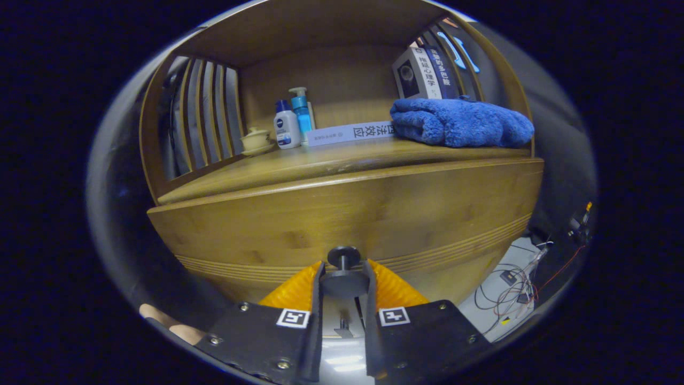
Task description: Pull open the drawer, take out the items inside it, and place them on the countertop above the cabinet.
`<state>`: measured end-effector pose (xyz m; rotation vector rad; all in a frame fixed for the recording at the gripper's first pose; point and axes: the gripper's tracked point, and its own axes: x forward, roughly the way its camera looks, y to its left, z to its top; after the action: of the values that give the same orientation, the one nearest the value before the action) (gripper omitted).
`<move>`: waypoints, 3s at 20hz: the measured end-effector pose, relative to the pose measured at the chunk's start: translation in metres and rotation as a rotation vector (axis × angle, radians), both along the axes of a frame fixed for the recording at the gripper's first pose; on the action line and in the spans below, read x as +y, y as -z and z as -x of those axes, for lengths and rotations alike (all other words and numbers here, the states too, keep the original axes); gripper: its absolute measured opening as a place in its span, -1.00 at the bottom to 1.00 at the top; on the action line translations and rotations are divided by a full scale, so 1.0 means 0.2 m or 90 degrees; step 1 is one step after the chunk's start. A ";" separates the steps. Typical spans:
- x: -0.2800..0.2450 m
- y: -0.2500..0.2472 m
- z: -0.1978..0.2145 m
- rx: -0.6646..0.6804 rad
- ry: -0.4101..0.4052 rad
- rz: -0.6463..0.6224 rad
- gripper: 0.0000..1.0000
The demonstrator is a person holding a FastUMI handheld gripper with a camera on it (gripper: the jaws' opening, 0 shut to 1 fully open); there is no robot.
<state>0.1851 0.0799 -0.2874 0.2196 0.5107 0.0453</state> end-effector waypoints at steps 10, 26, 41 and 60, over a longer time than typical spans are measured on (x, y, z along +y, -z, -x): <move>-0.04 -0.04 0.39 0.025 0.004 0.010 -0.34; -0.08 -0.04 0.68 0.051 0.014 0.019 -0.34; -0.17 -0.49 0.71 -0.052 0.002 0.057 0.28; 0.10 -0.35 0.08 0.172 -0.188 0.114 0.33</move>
<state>0.1690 0.0997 -0.2166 -0.0275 0.8101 0.2594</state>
